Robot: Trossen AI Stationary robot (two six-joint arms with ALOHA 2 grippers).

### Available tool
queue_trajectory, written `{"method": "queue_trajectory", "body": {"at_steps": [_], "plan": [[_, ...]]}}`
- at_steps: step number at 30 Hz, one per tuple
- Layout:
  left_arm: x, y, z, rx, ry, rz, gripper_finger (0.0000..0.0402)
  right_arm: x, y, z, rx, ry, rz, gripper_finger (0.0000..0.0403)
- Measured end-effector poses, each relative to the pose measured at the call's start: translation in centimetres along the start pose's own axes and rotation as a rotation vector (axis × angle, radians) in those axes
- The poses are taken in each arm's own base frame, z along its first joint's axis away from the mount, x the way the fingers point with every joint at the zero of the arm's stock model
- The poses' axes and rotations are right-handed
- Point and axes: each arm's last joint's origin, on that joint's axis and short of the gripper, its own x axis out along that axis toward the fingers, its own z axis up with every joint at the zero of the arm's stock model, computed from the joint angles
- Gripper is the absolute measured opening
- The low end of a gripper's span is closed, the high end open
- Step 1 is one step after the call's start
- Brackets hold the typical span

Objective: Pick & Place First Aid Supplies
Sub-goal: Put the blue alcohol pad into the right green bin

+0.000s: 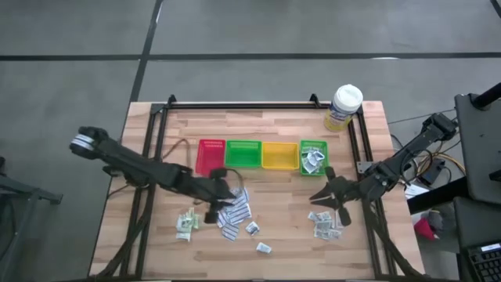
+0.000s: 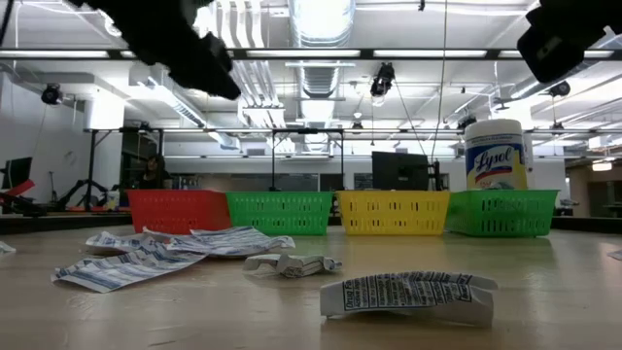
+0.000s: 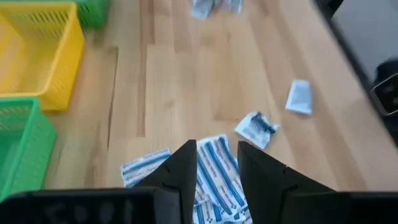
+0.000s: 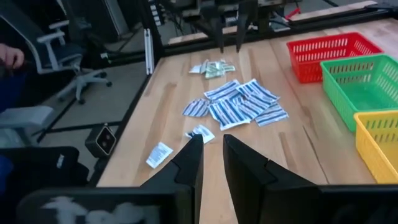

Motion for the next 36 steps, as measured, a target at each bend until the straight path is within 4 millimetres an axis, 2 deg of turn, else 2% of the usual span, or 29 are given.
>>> {"method": "queue_trajectory", "body": {"at_steps": [6,9,16,20,26,33,36], "plan": [[3.2,-1.0,2.8,-0.009,0.229,0.045,0.0113,-0.3,-0.4,-0.5,0.004,-0.006,0.003,0.0061],[3.9,-1.5,4.4,-0.041,0.253,0.040,0.0113,-0.3,-0.5,-0.8,0.007,0.003,-0.001,0.0061],[6.5,-3.4,5.9,-0.120,0.338,-0.089,0.0113,-0.2,-0.7,-1.3,0.004,0.012,-0.005,0.0061],[8.0,-4.3,5.5,-0.149,0.381,-0.125,0.0113,-0.2,-0.7,-1.4,0.001,0.014,-0.006,0.0061],[9.2,-4.6,5.3,-0.193,0.370,-0.120,0.0113,-0.2,-0.8,-1.5,-0.005,0.019,-0.008,0.0061],[10.4,-5.0,5.3,-0.386,0.328,-0.109,0.0112,-0.2,-0.8,-1.6,-0.033,0.023,-0.010,0.0061],[11.4,-5.2,4.7,-0.452,0.348,-0.093,0.0112,-0.1,-0.8,-1.6,-0.038,0.024,-0.010,0.0061]]}}
